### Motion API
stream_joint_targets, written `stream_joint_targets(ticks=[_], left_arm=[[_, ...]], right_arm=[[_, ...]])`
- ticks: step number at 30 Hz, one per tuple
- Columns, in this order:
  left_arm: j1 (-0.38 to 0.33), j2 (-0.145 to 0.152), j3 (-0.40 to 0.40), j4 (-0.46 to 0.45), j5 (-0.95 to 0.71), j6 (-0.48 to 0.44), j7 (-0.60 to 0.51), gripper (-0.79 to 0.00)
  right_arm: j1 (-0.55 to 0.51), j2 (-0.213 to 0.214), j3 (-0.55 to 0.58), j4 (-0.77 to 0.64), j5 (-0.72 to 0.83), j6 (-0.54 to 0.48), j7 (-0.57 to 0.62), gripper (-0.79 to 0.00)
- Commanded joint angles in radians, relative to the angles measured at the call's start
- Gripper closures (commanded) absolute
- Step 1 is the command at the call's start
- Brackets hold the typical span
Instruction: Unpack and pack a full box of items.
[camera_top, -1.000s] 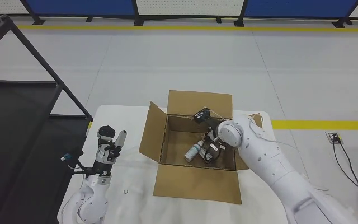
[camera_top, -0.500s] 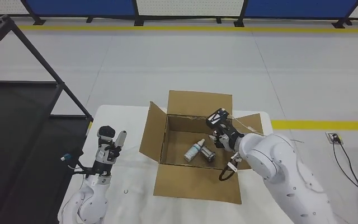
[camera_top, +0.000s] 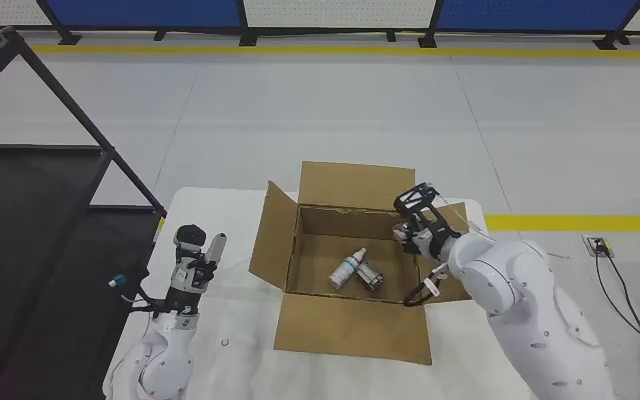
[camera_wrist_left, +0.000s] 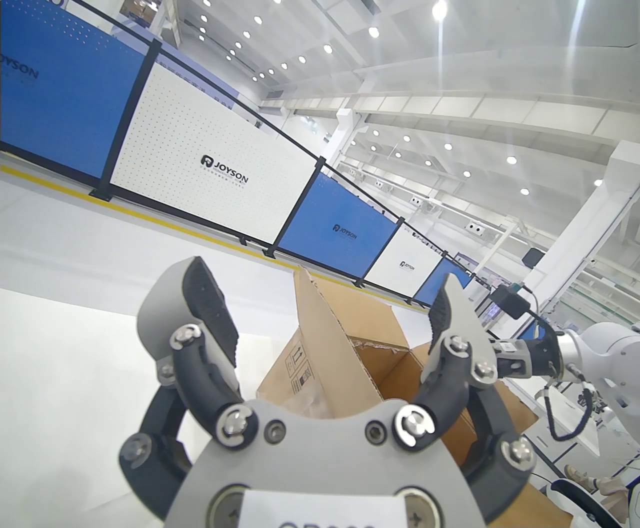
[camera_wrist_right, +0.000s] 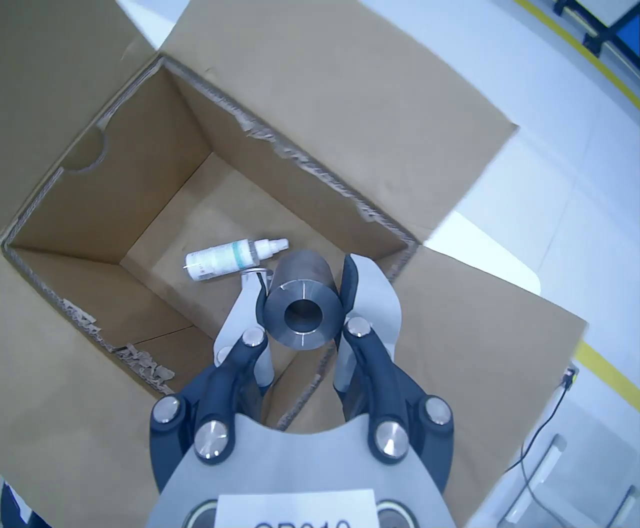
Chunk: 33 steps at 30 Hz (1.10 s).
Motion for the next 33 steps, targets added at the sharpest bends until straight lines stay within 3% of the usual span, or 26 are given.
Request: stream_joint_targets(ticks=[1,8,12,18,25,33], left_arm=[[0.000,0.000,0.000,0.000,0.000,0.000,0.000,-0.785],[0.000,0.000,0.000,0.000,0.000,0.000,0.000,-0.785],[0.000,0.000,0.000,0.000,0.000,0.000,0.000,-0.785],[0.000,0.000,0.000,0.000,0.000,0.000,0.000,-0.785],[0.000,0.000,0.000,0.000,0.000,0.000,0.000,-0.785],[0.000,0.000,0.000,0.000,0.000,0.000,0.000,-0.785]], right_arm=[[-0.053,0.015,0.115,-0.034,0.000,0.025,-0.004,0.000],[-0.222,0.048,0.413,-0.082,-0.023,0.107,-0.008,0.000],[-0.260,0.056,0.464,-0.033,-0.017,0.087,0.017,0.000],[-0.221,0.062,0.399,0.144,-0.025,-0.021,0.075,0.000],[-0.139,0.061,0.324,0.379,-0.005,-0.111,0.054,0.000],[-0.085,0.059,0.267,0.508,-0.011,-0.153,0.013,0.000]])
